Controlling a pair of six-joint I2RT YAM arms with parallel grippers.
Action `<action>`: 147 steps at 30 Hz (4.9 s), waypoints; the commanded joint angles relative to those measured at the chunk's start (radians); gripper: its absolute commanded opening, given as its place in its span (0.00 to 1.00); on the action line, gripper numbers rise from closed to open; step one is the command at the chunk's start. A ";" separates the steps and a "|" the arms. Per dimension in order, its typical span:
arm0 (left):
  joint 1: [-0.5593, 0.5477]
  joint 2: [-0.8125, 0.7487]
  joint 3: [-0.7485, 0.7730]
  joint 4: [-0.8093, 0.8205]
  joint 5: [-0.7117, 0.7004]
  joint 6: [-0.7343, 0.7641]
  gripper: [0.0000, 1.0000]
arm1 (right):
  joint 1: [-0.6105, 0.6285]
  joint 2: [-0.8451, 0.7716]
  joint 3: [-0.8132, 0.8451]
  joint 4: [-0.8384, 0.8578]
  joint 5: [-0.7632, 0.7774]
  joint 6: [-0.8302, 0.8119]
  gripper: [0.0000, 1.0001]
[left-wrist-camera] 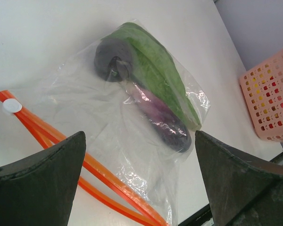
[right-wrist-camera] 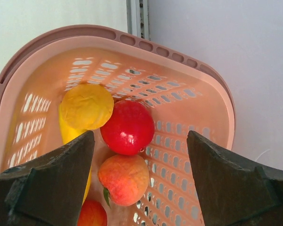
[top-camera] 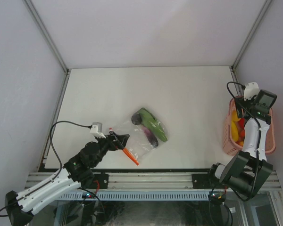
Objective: Open the zip-top bag and remove the fake food
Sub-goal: Place the fake fruit in the bin, then pick up the fake vegetable from the zipper food storage bag.
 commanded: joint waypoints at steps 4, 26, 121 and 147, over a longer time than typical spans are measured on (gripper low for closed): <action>0.001 -0.014 0.013 -0.094 -0.013 -0.028 1.00 | -0.018 -0.087 0.017 0.019 -0.114 0.042 0.77; 0.000 -0.031 0.018 -0.262 -0.028 -0.121 0.70 | 0.322 -0.302 0.038 0.032 -0.963 0.151 0.80; 0.001 0.482 -0.147 0.428 0.162 -0.053 0.11 | 1.275 0.552 0.237 -0.403 -0.429 -0.960 0.27; 0.001 0.795 -0.084 0.721 0.274 -0.109 0.20 | 1.388 0.581 0.243 -0.323 -0.496 -0.840 0.21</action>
